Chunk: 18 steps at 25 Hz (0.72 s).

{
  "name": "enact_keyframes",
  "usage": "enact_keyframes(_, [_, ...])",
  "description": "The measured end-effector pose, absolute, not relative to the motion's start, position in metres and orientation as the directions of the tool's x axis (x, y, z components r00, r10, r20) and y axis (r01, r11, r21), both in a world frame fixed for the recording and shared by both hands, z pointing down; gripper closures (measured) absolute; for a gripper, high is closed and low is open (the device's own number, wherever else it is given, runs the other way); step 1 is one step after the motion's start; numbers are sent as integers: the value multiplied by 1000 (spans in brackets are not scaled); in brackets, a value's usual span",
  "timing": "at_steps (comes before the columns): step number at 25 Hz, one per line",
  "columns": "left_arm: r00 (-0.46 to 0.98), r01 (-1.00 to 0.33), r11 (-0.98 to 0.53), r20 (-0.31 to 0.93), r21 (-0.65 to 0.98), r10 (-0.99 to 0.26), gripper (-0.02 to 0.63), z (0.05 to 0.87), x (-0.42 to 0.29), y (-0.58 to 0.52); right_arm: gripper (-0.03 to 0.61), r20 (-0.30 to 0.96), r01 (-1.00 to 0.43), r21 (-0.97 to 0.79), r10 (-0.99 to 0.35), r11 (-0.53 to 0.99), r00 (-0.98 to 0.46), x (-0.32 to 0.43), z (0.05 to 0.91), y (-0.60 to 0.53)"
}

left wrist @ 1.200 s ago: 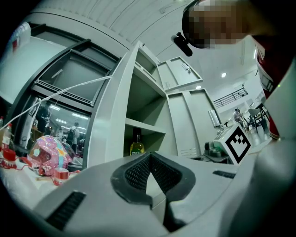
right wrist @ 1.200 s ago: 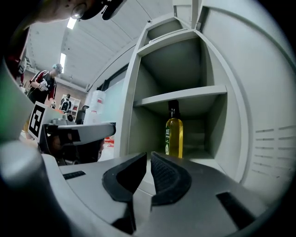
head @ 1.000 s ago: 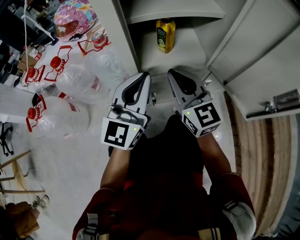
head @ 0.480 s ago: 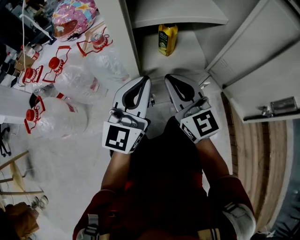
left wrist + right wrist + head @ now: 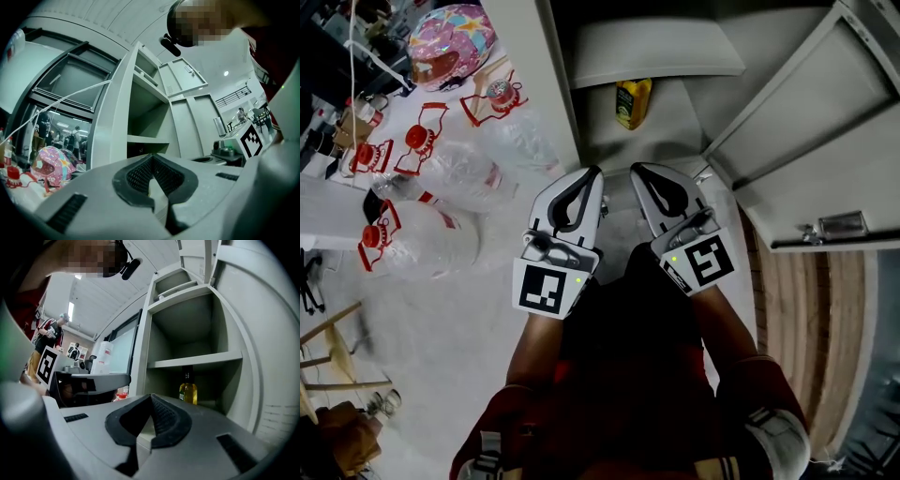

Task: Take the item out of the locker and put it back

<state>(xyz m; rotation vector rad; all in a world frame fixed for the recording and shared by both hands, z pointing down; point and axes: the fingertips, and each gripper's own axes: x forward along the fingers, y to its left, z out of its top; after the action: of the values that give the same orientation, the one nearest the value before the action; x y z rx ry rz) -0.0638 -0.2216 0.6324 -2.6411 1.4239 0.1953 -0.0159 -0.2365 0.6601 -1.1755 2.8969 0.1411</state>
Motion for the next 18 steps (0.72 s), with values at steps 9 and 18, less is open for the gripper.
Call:
enact_keyframes(9, [533,-845,-534,-142,-33,-834,607,566,-72,-220,580,-8,-691,58,-692,720,-722,-17,595,-221])
enact_keyframes(18, [558,-829,-559,-119,-32,-821,607,461,-63,-204,580,-2,-696,49,-697,716,-717,-13,486,-204])
